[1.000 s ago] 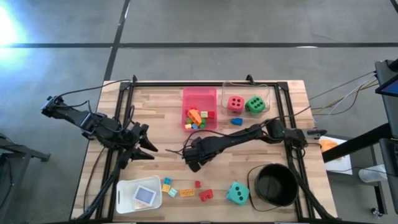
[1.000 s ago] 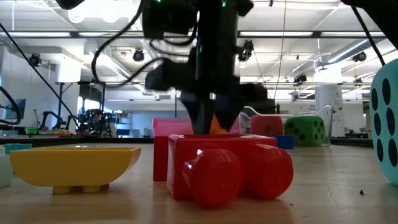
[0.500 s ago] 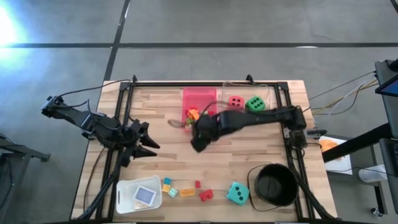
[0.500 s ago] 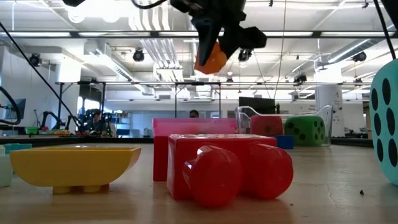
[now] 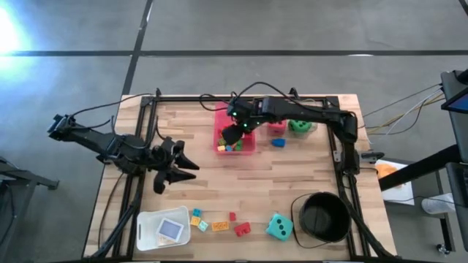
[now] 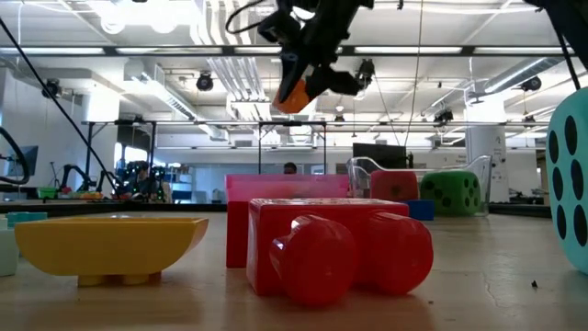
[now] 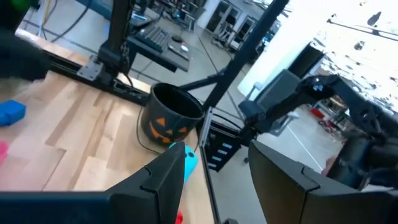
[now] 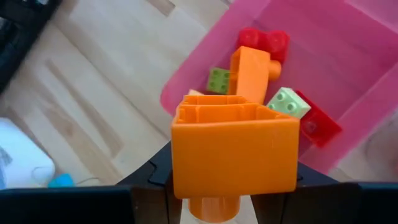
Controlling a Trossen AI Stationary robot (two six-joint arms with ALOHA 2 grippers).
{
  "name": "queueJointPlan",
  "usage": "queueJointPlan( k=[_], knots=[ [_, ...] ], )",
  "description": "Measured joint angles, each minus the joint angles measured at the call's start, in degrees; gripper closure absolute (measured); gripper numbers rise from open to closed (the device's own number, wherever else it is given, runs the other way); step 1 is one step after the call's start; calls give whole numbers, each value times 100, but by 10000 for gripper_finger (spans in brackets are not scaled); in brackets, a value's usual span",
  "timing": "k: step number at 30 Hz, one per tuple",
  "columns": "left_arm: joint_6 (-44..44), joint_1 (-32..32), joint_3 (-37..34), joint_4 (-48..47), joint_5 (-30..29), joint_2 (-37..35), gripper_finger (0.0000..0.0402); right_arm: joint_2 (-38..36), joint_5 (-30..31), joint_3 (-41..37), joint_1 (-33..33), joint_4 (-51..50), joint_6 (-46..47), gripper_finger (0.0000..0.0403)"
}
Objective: Pick & Place Toys
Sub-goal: Put the orange game piece into the red bin
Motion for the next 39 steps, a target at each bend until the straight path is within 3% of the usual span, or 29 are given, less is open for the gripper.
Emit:
queueJointPlan(
  k=[19, 39],
  knots=[
    [-305, 373, 2, 50, 2, -45, 221, 999, -387, -2, -811, 581, -695, 280],
    [-456, 455, 2, 48, 4, -45, 221, 1101, -550, -2, -1057, 1104, -824, 280]
  ],
)
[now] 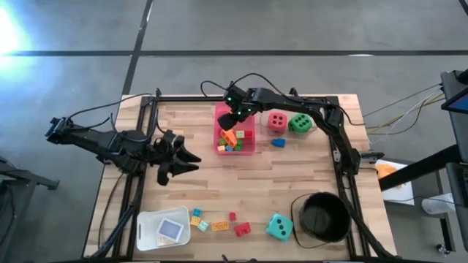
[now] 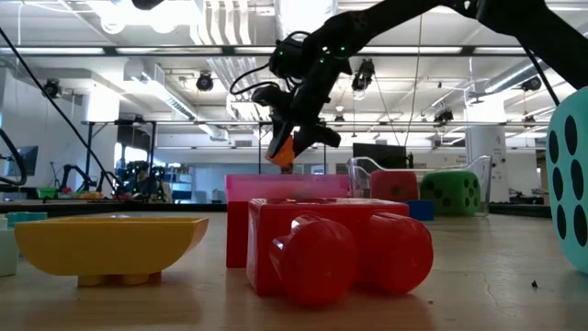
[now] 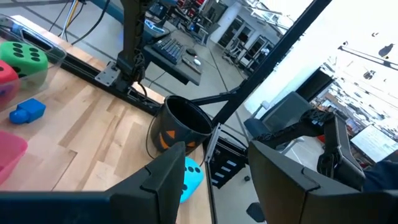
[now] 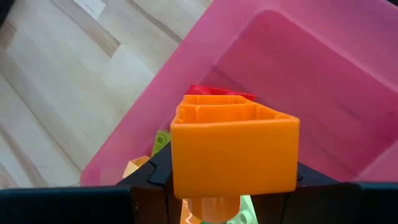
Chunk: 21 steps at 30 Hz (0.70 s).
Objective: Pick & Place Toys
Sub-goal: Put the orange game piece into the red bin
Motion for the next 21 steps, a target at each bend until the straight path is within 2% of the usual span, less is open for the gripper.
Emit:
queueJointPlan(
  k=[21],
  knots=[
    [-2, 3, 0, -27, 46, 2, 221, 641, -26, -2, -59, -56, -38, 280]
  ],
)
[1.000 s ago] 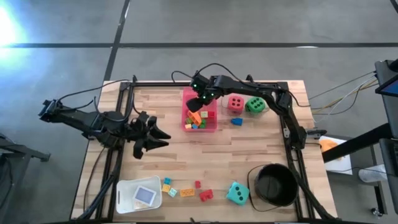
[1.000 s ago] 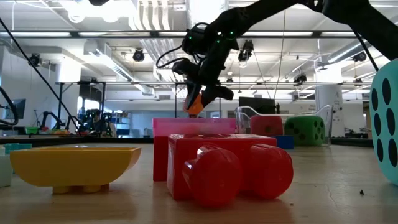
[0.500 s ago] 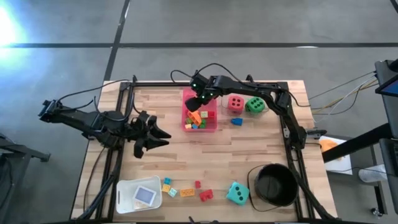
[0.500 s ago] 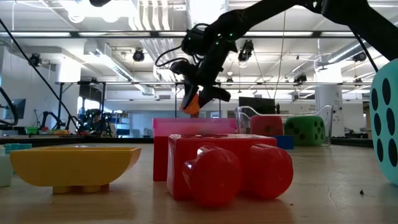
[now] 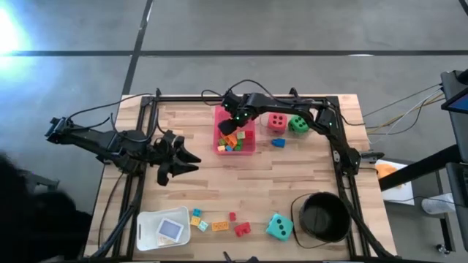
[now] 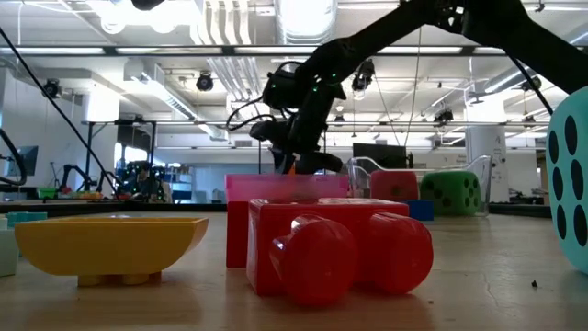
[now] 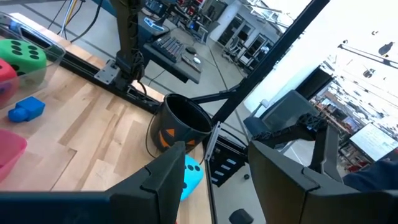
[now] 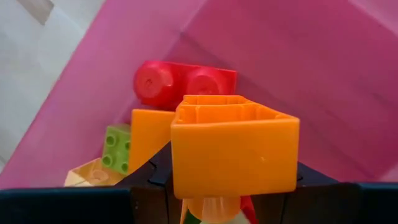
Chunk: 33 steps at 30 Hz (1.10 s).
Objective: Pick & Place Toys
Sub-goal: Put the orange game piece into the red bin
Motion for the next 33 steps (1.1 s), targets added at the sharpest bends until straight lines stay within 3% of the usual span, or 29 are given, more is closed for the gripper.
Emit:
queueJointPlan(
  k=[10, 33],
  knots=[
    [-149, 0, 0, -109, -2, 2, 221, -12, 421, 47, -29, -57, -36, 280],
    [-149, 0, 0, -127, -2, 1, 221, 189, 457, 70, -64, -217, 18, 280]
  ],
)
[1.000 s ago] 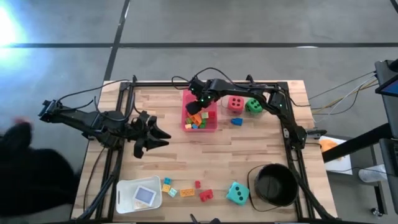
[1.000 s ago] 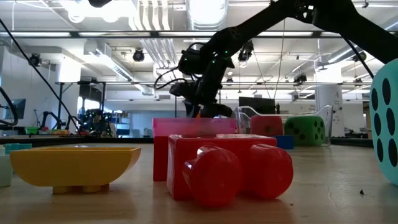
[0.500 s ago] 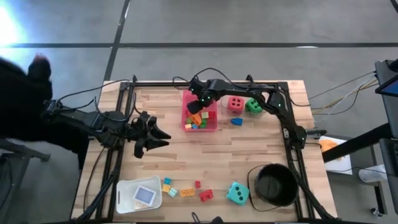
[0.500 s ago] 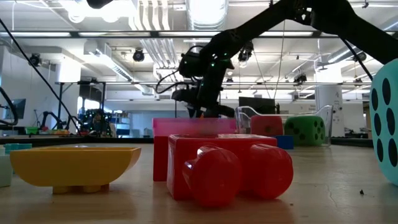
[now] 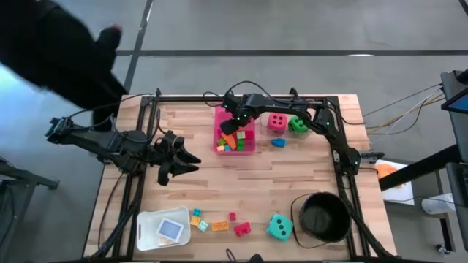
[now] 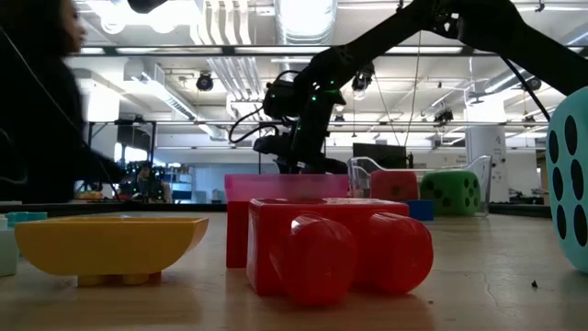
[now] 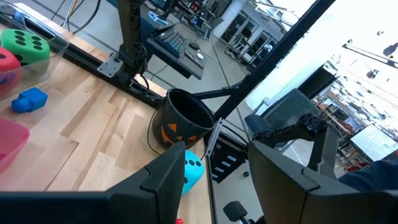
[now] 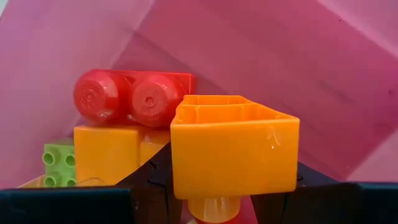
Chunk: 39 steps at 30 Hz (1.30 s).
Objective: Pick & Place Toys
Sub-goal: Put the orange game piece into the red bin, then put the dark blue game piece into the red bin
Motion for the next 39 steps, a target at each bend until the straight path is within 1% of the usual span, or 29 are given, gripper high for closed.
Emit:
queueJointPlan(
  k=[22, 24, 27, 30, 34, 39],
  knots=[
    [-42, 4, 0, 0, -1, 1, 221, -11, 0, 0, 0, -4, -195, 277],
    [-42, 4, 0, 0, 0, -1, 221, -13, 0, 0, 0, -7, -192, 254],
    [-42, 4, 0, 0, -2, -1, 221, -13, -2, 0, 0, -7, -308, 208],
    [-44, 4, 0, 0, -2, -1, 221, -13, -2, 0, 0, -7, -383, 174],
    [-44, 4, 0, 0, -1, -1, 221, -16, -4, 0, 0, -9, -391, 145],
    [-46, 4, 0, 0, -1, 0, 221, -29, -4, 0, 0, -27, -393, 126]
  ],
)
